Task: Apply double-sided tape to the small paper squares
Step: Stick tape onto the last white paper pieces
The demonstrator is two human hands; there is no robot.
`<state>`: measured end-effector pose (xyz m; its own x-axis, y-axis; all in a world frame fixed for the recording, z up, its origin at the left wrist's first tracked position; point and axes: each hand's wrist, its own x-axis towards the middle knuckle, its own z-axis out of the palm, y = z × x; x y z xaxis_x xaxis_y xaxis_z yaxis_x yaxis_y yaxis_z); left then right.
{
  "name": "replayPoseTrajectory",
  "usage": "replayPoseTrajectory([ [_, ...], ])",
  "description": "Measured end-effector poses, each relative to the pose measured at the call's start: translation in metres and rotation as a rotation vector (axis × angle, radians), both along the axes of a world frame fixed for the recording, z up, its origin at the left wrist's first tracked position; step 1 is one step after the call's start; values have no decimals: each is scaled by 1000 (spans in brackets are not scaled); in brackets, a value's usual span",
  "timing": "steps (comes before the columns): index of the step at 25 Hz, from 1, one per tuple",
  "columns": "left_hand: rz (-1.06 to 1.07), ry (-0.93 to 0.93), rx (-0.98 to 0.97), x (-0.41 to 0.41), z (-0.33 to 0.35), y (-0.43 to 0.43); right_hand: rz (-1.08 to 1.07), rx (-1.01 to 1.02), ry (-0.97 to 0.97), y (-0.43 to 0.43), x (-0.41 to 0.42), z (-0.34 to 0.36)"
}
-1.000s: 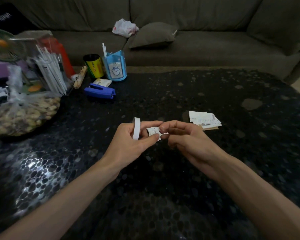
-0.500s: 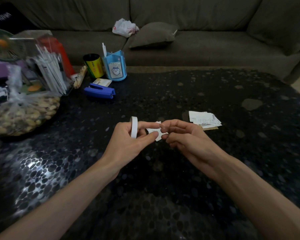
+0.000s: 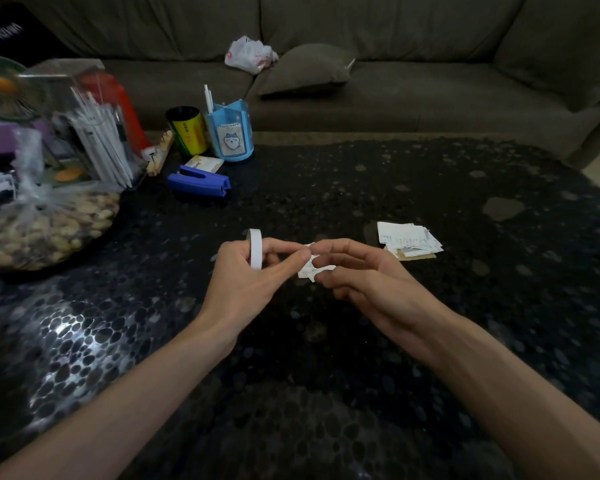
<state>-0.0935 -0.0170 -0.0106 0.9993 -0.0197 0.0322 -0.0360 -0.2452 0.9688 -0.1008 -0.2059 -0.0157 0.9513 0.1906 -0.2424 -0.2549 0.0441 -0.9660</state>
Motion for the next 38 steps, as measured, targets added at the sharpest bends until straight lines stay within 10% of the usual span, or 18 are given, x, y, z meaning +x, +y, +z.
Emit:
replayPoseTrajectory([
  [27,135,69,-34,0,4,-4,-58,-220,-168,11,0,-18],
  [38,170,190,-68,6,-5,-1,-189,-1229,-703,4,33,-58],
])
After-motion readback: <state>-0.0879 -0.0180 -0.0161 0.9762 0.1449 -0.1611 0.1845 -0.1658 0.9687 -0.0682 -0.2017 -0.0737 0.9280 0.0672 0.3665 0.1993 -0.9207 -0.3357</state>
